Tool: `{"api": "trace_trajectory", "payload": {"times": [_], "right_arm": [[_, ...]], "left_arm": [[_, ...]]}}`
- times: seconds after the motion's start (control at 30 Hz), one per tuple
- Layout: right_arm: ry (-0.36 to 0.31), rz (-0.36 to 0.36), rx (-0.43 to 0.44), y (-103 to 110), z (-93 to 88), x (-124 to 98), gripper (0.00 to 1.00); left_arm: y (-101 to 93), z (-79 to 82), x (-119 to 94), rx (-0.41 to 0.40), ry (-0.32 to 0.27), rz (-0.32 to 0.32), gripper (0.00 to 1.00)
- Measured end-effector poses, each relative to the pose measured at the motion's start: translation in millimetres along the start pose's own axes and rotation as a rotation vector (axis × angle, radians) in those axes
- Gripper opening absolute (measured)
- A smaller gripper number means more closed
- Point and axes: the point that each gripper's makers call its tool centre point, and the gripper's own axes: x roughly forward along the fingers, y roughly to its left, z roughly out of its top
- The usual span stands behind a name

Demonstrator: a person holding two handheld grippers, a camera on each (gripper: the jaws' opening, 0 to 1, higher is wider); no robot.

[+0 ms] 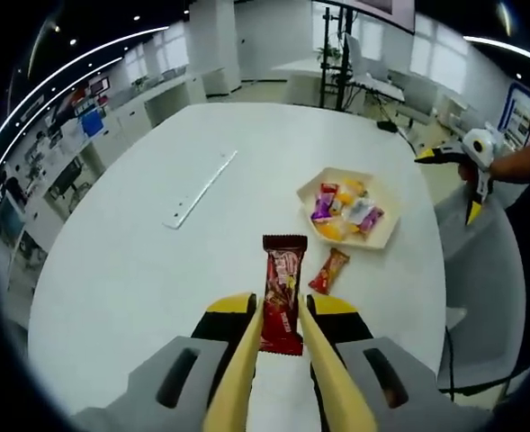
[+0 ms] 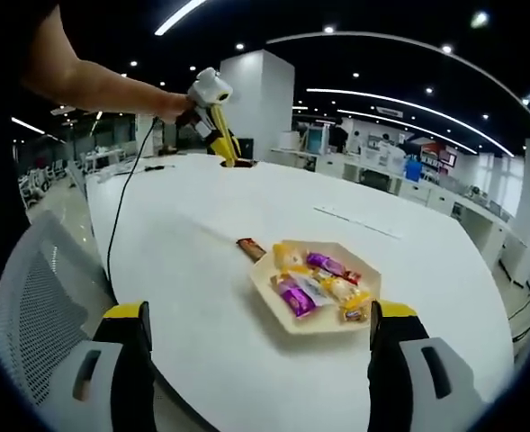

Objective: Place the target food into the container with the food tongs after gripping and lifting it, then release it inside without dropping or visibly crushing the food.

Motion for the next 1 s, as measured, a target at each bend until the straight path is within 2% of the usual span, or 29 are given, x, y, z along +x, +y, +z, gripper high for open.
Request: {"api": "trace_trajectory", "payload": {"times": [0.23,0.43,0.47,0.5,0.73,1.0], "right_arm": [[-0.009,-0.008,0.0,-2,1.2,-1,1.0],[0.0,0.002,-0.006,1,-0.9,0,1.0],[0.0,0.003,-0.009,1,-1.0,0,1.0],[0.0,0.005,-0.01,2,-0.7,0,0.99],[0.001,0.0,-0.01,1,-0.4,-1,0.99],[0.008,0.001,-0.019,1,-1.5,0,0.98]], "left_arm": [[-7.5,4.3,2,0.004,0.004,0.007,0.19],[-18.0,17.3,8,0.007,-0.015,0.004,0.19],[-20.0,19.4,9,0.002,-0.02,-0.001,0.19],[-25.0,25.9,11,-0.014,-0.051,-0.019,0.19],[-40.1,31.3,20,0.013,-0.039,-0.033,0.19],[-51.7,47.6,39,0.052,-0.043,-0.031,0.18]]}}
